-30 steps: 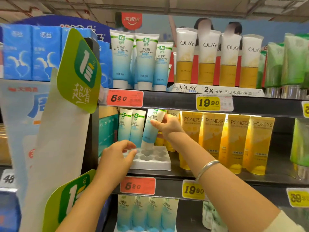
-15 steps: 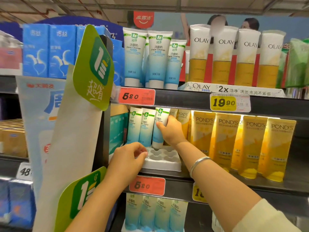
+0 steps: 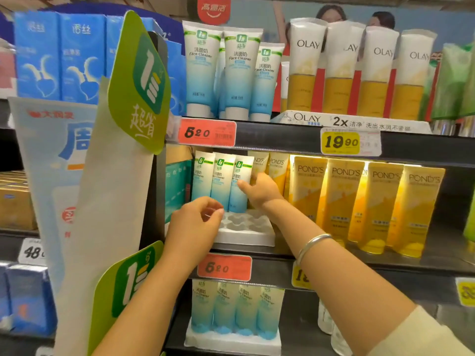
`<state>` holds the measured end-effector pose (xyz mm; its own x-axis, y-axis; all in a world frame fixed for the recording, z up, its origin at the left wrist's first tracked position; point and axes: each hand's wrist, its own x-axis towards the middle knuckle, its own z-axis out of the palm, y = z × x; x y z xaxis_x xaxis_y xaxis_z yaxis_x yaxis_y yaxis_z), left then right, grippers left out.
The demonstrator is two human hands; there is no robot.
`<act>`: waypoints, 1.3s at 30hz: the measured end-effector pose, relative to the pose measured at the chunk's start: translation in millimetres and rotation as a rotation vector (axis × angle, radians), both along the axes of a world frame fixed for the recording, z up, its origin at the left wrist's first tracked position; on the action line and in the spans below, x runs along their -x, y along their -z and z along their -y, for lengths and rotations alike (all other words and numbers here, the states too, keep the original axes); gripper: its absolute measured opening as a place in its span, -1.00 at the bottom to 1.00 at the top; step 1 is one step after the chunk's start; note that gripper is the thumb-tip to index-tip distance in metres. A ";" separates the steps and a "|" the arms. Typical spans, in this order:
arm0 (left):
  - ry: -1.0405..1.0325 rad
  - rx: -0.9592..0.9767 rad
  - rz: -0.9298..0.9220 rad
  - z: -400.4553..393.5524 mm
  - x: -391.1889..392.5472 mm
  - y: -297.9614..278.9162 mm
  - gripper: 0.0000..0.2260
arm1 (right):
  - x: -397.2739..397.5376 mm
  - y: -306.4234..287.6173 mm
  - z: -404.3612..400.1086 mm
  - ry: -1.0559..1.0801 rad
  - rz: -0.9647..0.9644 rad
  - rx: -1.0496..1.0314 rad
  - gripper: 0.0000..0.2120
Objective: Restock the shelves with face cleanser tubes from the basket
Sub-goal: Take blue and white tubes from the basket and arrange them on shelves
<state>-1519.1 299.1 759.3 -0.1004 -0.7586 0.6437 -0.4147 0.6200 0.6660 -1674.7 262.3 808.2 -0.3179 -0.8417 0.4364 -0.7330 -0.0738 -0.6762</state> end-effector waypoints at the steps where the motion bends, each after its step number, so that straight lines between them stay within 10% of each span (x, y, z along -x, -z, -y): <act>1: 0.031 -0.013 -0.058 -4.3 0.0 -2.8 -0.95 | 0.0 -0.2 -12.7 0.007 0.053 0.025 -0.59; 9: 0.579 -0.371 -0.348 -69.7 17.6 34.6 -0.87 | 1.7 51.9 -174.3 0.034 0.357 0.172 -0.89; 23: 1.011 -1.087 0.127 -206.9 66.3 260.3 -0.88 | 15.6 307.6 -443.3 0.813 1.005 -0.186 -0.78; 39: 0.988 -1.496 0.573 -431.5 253.5 375.1 -0.90 | 117.9 433.6 -704.1 1.232 1.484 -0.186 -0.92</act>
